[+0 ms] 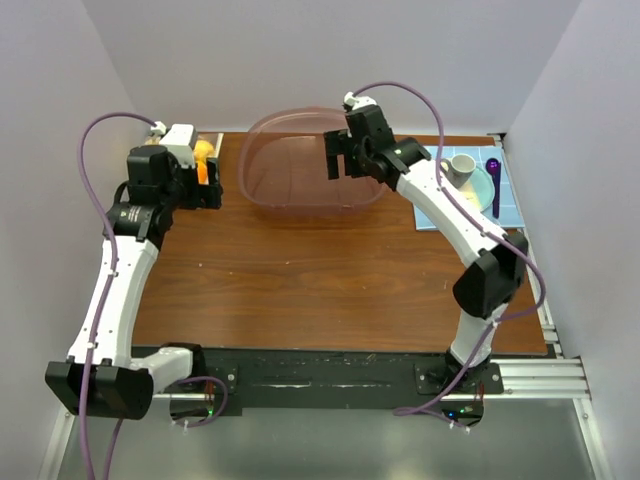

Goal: Open the zip-top bag and remove the fake food

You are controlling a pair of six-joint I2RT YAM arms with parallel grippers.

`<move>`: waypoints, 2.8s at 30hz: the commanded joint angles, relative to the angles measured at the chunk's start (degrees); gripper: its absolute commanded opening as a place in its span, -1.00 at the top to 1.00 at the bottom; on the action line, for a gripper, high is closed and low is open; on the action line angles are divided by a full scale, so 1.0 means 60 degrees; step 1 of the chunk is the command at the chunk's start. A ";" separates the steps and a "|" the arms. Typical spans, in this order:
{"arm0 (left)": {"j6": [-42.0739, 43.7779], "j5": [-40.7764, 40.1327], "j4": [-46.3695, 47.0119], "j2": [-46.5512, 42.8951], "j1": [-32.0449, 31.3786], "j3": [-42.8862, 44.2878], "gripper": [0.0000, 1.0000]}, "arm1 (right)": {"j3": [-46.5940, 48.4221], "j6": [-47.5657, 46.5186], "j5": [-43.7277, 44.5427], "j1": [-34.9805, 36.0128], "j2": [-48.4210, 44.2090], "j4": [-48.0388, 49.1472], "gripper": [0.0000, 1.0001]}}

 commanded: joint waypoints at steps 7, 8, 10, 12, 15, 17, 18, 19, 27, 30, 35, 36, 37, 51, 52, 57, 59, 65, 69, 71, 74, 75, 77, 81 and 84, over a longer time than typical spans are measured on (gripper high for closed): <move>0.0842 -0.1697 0.3830 0.1468 0.0003 -0.1160 -0.99 | 0.2547 -0.0573 0.0433 -0.0031 0.2430 0.0770 -0.97; 0.1004 -0.1800 0.4355 0.1803 -0.0055 -0.1263 -1.00 | 0.2518 -0.0530 0.0462 -0.0017 0.2561 0.1006 -0.97; 0.1355 -0.2122 0.4681 0.2142 -0.0100 -0.1410 -1.00 | 0.2358 -0.0384 0.0418 -0.0017 0.2664 0.1651 -0.91; 0.1561 -0.2428 0.5091 0.2567 -0.0115 -0.1555 -0.99 | 0.2371 -0.0267 0.0462 -0.0016 0.2957 0.1974 -0.09; 0.2015 -0.2562 0.5823 0.2802 -0.0173 -0.2066 -1.00 | 0.2401 0.0275 0.0608 -0.0016 0.3439 0.1873 0.74; 0.2338 -0.2606 0.6537 0.2861 -0.0217 -0.2332 -0.97 | 0.2211 0.0568 0.0580 -0.0016 0.3572 0.1887 0.95; 0.2455 -0.2751 0.6775 0.2890 -0.0203 -0.2579 -0.97 | 0.1862 0.0714 0.0608 -0.0031 0.3558 0.1960 1.00; 0.2514 -0.2782 0.7227 0.2905 -0.0231 -0.2712 -0.96 | 0.1598 0.0773 0.0667 -0.0017 0.3500 0.2033 1.00; 0.4270 -0.4288 0.9954 0.3680 -0.1198 -0.3651 -0.97 | -0.0921 0.1037 0.0522 -0.0016 0.2593 0.2488 1.00; 0.4681 -0.4919 1.0701 0.4412 -0.1360 -0.3491 -0.97 | -0.1582 0.1125 0.0113 -0.0016 0.2387 0.2444 1.00; 0.5428 -0.5842 1.1845 0.5687 -0.1360 -0.3140 -0.98 | -0.3219 0.1330 -0.0211 -0.0002 0.1334 0.2516 1.00; 0.5444 -0.5916 1.1991 0.5950 -0.1331 -0.3095 -0.98 | -0.3471 0.1418 -0.0212 -0.0016 0.1114 0.2474 1.00; 0.5386 -0.5946 1.1948 0.6068 -0.1258 -0.3037 -0.97 | -0.3691 0.1476 -0.0197 -0.0002 0.0938 0.2430 1.00; 0.3422 -0.3353 1.0306 0.6038 0.0384 -0.2421 -1.00 | -0.7077 0.1961 -0.0607 0.0086 -0.1817 0.1961 1.00; 0.3466 -0.3397 1.0394 0.6127 0.0398 -0.2421 -1.00 | -0.7077 0.1975 -0.0651 0.0101 -0.1861 0.1888 1.00; 0.3876 -0.3689 1.0906 0.6654 0.0092 -0.2333 -1.00 | -0.6799 0.1873 -0.0607 0.0218 -0.2256 0.1083 1.00; 0.4153 -0.3923 1.1098 0.6801 -0.0041 -0.2333 -1.00 | -0.6740 0.1858 -0.0636 0.0306 -0.2520 0.0660 1.00; 0.4448 -0.4655 1.1786 0.7475 -0.0217 -0.2172 -0.99 | -0.7367 0.2004 -0.0023 0.0570 -0.3777 -0.0571 1.00; 0.4770 -0.5534 1.2575 0.7957 -0.0319 -0.2011 -0.99 | -0.7999 0.2326 0.0096 0.0570 -0.4834 -0.0881 1.00; 0.5192 -0.6176 1.3000 0.8149 -0.0407 -0.1967 -0.98 | -0.8116 0.2443 0.0096 0.0584 -0.5098 -0.1085 1.00; 0.6230 -0.7157 1.4492 0.8559 -0.0627 -0.2171 -0.96 | -0.8102 0.2502 0.0169 0.0584 -0.5435 -0.1262 1.00; 0.6511 -0.7350 1.5309 0.8763 -0.0758 -0.2230 -0.95 | -0.8073 0.2488 0.0155 0.0584 -0.5508 -0.1233 1.00; 0.7270 -0.7658 1.5944 0.8940 -0.0861 -0.2333 -0.89 | -0.7928 0.2488 0.0140 0.0584 -0.5509 -0.1146 1.00; 0.8460 -0.8011 1.7337 0.9598 -0.1139 -0.2217 -0.53 | -0.7327 0.2473 -0.0138 0.0584 -0.5056 -0.0867 1.00; 0.8988 -0.8260 1.7412 1.0024 -0.1198 -0.1895 -0.32 | -0.6537 0.2357 -0.0270 0.0584 -0.4500 -0.0589 1.00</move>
